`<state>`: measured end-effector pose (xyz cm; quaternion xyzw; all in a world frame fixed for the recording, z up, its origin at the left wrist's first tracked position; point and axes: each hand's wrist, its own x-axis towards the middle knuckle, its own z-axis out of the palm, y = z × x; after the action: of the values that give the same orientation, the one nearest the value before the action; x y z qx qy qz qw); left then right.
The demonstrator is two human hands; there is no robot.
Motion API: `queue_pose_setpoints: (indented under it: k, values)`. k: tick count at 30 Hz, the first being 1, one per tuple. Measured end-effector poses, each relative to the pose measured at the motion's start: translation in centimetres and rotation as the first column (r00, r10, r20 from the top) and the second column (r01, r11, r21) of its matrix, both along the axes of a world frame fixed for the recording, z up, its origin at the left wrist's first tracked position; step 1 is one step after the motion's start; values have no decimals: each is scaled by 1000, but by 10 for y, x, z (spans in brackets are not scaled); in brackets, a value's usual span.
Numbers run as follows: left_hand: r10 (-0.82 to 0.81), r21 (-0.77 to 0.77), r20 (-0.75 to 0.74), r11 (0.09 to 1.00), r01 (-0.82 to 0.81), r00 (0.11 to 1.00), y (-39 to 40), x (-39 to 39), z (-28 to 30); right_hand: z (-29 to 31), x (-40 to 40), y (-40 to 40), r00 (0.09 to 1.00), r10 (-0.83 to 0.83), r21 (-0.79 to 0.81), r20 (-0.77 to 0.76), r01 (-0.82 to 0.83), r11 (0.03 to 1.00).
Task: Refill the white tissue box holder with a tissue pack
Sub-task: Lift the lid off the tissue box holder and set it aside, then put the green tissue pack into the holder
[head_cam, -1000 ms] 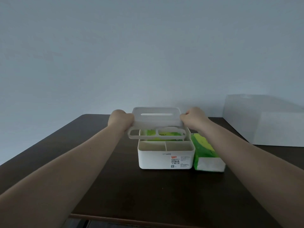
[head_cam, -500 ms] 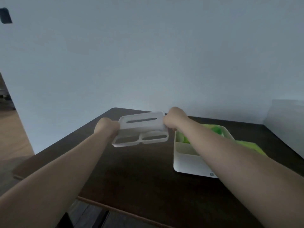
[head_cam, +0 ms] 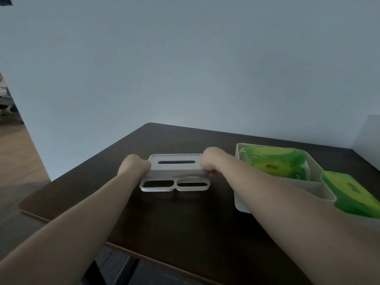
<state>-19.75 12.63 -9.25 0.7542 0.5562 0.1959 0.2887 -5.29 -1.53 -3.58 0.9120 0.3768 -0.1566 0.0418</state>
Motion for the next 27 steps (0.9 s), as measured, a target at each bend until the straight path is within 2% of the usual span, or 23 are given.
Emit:
queue_pose_setpoints:
  k: [4,6,10,14,17,20,24,27]
  values:
    - [6,16,-26,1000,-6,1000,4,-4,-4,-13,-1,5,998,-19,4,-52,19,1000]
    - [12,30,-33,999,-11,999,4,-4,-5,-12,-3,4,999,-16,28,-28,17,999]
    - [38,144,-21,989,-35,999,-6,3,3,-3,-3,-1,1000,-1,91,7,0,996]
    - [-35,202,-23,979,39,999,-21,18,19,17,-2,-17,1000,22,158,6,-23,987]
    - [-110,201,-30,973,114,993,-38,29,31,34,5,-33,998,11,249,-55,3,968]
    - [-187,183,2,966,184,982,-57,41,40,50,20,-56,999,-17,419,-49,36,907]
    - [-305,165,67,942,291,950,-93,66,51,64,52,-102,991,-125,671,50,60,739]
    - [-385,148,146,919,365,911,-126,88,60,63,81,-142,964,-251,718,81,119,686]
